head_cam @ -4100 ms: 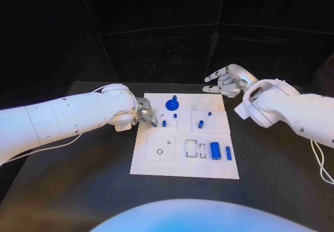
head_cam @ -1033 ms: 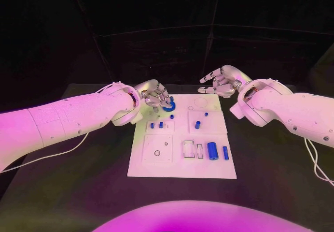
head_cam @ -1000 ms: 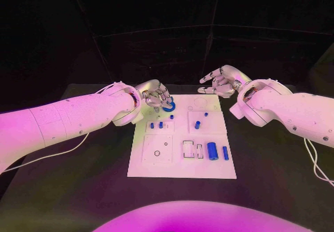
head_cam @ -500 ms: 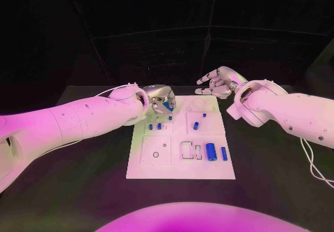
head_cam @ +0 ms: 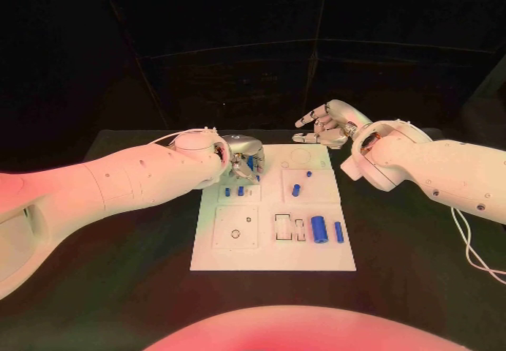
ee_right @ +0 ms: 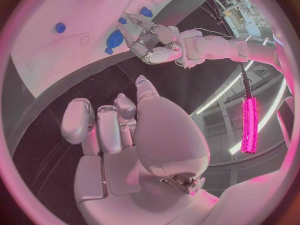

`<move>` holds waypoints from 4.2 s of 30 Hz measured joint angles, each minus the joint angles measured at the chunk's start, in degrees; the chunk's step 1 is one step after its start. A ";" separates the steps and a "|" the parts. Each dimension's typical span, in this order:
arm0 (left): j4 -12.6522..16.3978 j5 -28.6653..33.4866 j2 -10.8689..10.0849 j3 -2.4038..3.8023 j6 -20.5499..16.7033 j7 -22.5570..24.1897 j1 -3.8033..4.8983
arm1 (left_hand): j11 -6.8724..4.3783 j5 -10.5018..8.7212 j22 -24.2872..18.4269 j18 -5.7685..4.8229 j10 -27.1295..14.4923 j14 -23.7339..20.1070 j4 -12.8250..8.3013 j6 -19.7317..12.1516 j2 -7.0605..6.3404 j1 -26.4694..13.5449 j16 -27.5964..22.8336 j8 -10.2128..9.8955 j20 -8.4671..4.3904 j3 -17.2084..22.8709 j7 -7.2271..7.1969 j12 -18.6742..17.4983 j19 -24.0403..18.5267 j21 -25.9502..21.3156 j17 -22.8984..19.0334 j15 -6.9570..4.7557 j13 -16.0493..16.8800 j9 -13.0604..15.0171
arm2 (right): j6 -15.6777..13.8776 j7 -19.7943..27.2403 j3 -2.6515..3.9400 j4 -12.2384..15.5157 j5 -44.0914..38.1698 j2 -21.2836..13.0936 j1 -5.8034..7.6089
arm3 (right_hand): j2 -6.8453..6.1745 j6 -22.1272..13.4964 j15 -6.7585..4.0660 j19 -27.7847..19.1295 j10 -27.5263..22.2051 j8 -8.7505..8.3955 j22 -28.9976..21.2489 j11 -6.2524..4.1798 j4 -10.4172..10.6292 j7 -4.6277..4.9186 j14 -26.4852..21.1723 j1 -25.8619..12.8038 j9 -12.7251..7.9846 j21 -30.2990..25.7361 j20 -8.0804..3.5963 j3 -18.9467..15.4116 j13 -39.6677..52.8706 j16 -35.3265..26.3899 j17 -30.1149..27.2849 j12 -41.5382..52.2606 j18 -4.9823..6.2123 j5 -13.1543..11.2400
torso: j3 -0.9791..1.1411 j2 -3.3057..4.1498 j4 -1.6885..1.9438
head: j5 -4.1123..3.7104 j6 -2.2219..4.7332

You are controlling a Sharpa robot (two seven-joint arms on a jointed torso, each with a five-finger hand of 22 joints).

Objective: Assemble the parts on the task board

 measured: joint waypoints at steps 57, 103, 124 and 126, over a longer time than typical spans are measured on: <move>-5.51 -1.07 3.86 0.51 2.48 -0.58 -0.94 | -0.39 0.21 10.64 -0.90 4.57 -0.01 -1.03 3.07 1.00 -2.80 0.61 -4.42 0.17 8.49 -0.22 -5.76 1.06 9.34 -1.85 0.00 0.23 -0.07 | 0.11 -0.03 0.00 -0.12 0.00 0.67 -0.01 | 0.45 0.21 0.00 0.00 0.00 -0.01 0.02 0.00 0.15 -0.21 0.00 0.00 0.00 0.00 0.00 -0.15 0.02 0.00 0.01 0.00 0.00 0.21 | 0.04 -0.11 0.17 | -0.18 -0.41; 0.80 0.71 -1.53 1.59 -3.98 0.00 -2.45 | -0.80 0.19 13.10 -0.88 7.99 0.20 -1.50 6.46 1.84 -3.32 0.84 -4.92 0.16 11.63 0.34 -7.50 1.07 11.33 -1.93 -0.21 0.16 0.12 | 0.12 0.03 0.00 -0.01 -0.01 0.29 -0.01 | 0.45 0.21 0.00 0.00 0.00 -0.01 0.02 0.00 0.15 -0.21 0.00 0.00 0.00 0.00 0.00 -0.15 0.03 0.00 0.02 0.00 0.00 0.19 | 0.01 -0.12 0.24 | 0.03 -0.01; 6.61 4.56 -9.61 5.41 -1.65 -2.21 -1.64 | -0.73 0.19 13.75 -0.89 8.31 0.20 -1.66 6.68 1.83 -3.32 0.84 -4.92 -0.02 11.79 0.14 -7.50 1.25 11.76 -2.30 -0.21 0.15 0.05 | 0.12 0.06 0.00 -0.13 -0.01 -0.17 -0.01 | 0.45 0.21 0.00 0.00 0.00 -0.01 0.02 0.00 0.15 -0.21 0.00 0.00 0.00 0.00 0.00 -0.15 0.03 0.00 0.02 0.00 0.00 0.19 | 0.02 -0.12 0.22 | 0.44 0.29; 6.94 4.69 -10.05 5.41 -1.10 -2.47 -1.64 | -0.82 0.19 13.82 -0.89 8.39 0.20 -1.66 6.68 1.83 -3.32 0.84 -4.93 -0.02 11.79 0.14 -7.50 1.25 11.96 -2.31 -0.21 0.15 0.04 | 0.12 0.06 0.00 -0.15 -0.01 -0.20 -0.01 | 0.45 0.21 0.00 0.00 0.00 -0.01 0.02 0.00 0.15 -0.21 0.00 0.00 0.00 0.00 0.00 -0.15 0.03 0.00 0.02 0.00 0.00 0.19 | 0.03 -0.12 0.20 | 0.47 0.27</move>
